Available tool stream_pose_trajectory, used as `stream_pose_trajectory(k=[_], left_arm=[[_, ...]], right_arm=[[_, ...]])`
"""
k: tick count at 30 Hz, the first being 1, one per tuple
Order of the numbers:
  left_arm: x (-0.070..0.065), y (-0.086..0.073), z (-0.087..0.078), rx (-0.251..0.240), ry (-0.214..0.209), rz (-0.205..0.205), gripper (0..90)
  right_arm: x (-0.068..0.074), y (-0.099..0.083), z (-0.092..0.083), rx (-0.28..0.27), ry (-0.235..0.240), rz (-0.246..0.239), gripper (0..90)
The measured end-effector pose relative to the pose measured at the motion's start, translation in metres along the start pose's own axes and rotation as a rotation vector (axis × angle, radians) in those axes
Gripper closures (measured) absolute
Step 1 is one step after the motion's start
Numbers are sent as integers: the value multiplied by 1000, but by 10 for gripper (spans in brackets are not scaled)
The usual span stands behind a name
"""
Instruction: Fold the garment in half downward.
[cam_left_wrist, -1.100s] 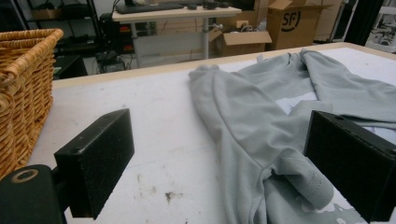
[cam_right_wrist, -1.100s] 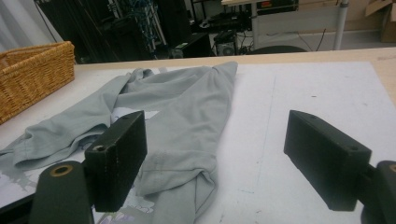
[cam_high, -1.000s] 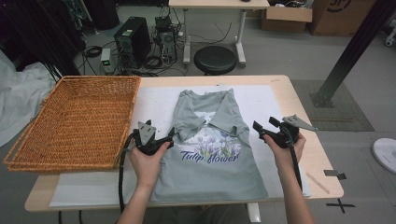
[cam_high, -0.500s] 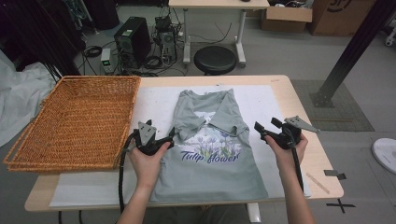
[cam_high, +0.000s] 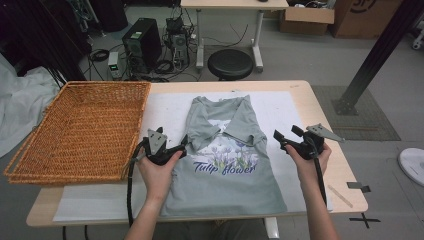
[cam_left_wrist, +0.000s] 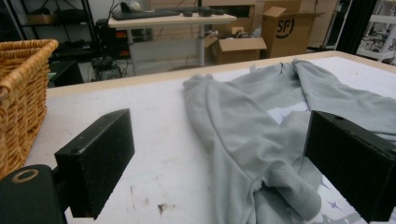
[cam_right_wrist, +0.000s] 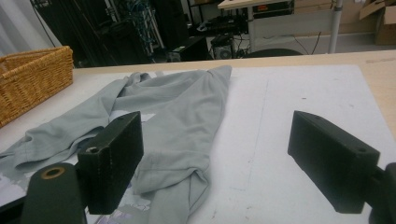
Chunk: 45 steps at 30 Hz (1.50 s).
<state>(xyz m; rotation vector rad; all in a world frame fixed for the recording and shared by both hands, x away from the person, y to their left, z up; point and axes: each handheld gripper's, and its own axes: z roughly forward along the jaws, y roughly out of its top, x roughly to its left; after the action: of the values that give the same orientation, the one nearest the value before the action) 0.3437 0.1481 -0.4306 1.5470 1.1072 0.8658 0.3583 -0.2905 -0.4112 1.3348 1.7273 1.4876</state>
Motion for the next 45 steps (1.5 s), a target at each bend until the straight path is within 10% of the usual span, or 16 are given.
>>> stream_pose_trajectory(k=[13,35,45], left_arm=[[0,29,29,-24,-3,-2,150],[17,33,125,94,-65,-188,283],[25,29,155,165,-88,-129,304]], right_arm=[[-1,23,22,-19,17,-13,187],[-17,39,103,-2,69,8,383],[-18,41,143,55,83,3,404]])
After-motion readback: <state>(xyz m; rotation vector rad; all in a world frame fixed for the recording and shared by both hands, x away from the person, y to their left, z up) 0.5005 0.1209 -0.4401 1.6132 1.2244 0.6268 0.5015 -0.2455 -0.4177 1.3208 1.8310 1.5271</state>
